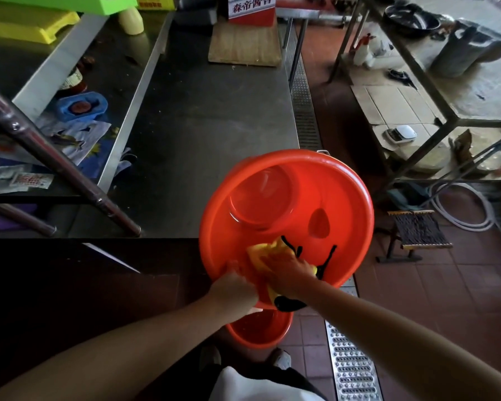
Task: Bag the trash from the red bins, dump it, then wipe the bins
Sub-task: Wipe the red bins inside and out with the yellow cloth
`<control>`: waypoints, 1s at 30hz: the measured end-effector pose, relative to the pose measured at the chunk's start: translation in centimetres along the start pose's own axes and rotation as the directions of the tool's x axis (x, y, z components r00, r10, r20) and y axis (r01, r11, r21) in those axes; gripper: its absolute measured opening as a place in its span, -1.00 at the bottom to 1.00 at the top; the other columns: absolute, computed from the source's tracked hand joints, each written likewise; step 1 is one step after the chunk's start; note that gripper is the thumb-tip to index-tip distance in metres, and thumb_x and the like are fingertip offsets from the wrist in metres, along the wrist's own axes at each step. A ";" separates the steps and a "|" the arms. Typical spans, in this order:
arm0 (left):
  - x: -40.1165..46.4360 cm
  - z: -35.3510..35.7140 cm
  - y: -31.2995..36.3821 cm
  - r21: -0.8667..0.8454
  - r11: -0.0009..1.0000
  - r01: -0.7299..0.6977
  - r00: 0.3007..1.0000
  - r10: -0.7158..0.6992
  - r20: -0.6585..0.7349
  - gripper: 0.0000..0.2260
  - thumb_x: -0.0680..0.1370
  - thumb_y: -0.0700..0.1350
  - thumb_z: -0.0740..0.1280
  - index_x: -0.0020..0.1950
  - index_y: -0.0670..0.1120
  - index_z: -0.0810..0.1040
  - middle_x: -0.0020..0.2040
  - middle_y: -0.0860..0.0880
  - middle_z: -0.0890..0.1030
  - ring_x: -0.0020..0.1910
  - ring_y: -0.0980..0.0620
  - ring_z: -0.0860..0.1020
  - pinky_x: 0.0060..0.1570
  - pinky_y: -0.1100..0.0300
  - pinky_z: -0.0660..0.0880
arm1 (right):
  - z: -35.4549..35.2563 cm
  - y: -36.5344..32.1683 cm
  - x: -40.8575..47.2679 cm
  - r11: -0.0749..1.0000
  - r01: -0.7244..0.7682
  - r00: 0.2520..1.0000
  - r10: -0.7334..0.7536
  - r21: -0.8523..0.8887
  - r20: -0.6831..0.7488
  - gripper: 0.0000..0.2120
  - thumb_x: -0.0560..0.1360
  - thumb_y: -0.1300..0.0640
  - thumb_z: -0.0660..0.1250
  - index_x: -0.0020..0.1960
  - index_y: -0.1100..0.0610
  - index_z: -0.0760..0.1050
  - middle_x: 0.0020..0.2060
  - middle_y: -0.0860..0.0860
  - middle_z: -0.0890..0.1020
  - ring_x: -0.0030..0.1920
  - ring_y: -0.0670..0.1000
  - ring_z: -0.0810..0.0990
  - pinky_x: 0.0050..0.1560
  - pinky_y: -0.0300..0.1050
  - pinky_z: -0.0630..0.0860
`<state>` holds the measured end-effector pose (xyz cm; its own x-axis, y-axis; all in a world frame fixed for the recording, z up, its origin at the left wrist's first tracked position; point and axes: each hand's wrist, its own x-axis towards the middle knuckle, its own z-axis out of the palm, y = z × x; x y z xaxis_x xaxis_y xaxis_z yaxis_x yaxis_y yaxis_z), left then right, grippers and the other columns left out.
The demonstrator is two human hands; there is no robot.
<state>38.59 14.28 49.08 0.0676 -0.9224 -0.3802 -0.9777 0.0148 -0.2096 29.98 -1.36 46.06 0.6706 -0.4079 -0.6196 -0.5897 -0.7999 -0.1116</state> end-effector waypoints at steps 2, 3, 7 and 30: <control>0.1 1.0 0.3 0.039 0.999 -0.006 0.999 0.004 0.043 -0.27 0.46 0.40 0.26 0.16 -0.28 0.62 0.07 -0.35 0.63 0.04 -0.34 0.62 0.06 -0.22 0.52 | -0.9 2.6 0.4 0.986 -0.041 0.998 0.034 -0.162 -0.048 -0.54 0.64 -0.22 0.09 0.53 -0.25 0.21 0.56 -0.03 0.19 0.55 0.12 0.15 0.42 0.14 0.30; 0.3 1.1 0.4 0.033 0.999 0.001 0.999 -0.002 0.047 -0.23 0.49 0.38 0.23 0.24 -0.33 0.55 0.15 -0.40 0.58 0.11 -0.37 0.58 0.11 -0.25 0.49 | -1.3 3.6 0.7 0.967 -0.065 0.996 0.049 -0.248 -0.072 -0.57 0.65 -0.15 0.10 0.51 -0.22 0.25 0.55 -0.01 0.21 0.56 0.14 0.11 0.41 0.18 0.28; 0.9 1.7 0.9 -0.086 0.996 -0.024 0.999 0.025 0.022 -0.22 0.55 0.32 0.20 0.40 -0.38 0.35 0.33 -0.47 0.40 0.29 -0.46 0.42 0.32 -0.36 0.23 | 0.0 2.0 1.8 0.981 -0.086 0.995 0.076 -0.173 -0.067 -0.50 0.60 0.01 0.21 0.52 -0.09 0.24 0.53 0.06 0.24 0.56 0.19 0.06 0.44 0.21 0.19; 0.3 -1.3 1.1 0.156 0.988 -0.004 0.986 -0.022 0.165 -0.54 0.55 0.01 0.17 0.27 -0.29 0.57 0.16 -0.37 0.59 0.11 -0.37 0.60 0.09 -0.25 0.52 | -0.5 3.9 6.5 0.879 0.088 0.991 -0.030 0.469 -0.129 -0.64 0.44 0.02 0.26 0.08 0.22 0.63 0.04 0.24 0.65 0.08 0.18 0.66 0.27 0.14 0.45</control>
<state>37.27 13.46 49.93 0.1209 -0.8462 -0.5190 -0.9349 0.0786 -0.3460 32.26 -7.35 41.93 0.7405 -0.4375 -0.5102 -0.6705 -0.5322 -0.5169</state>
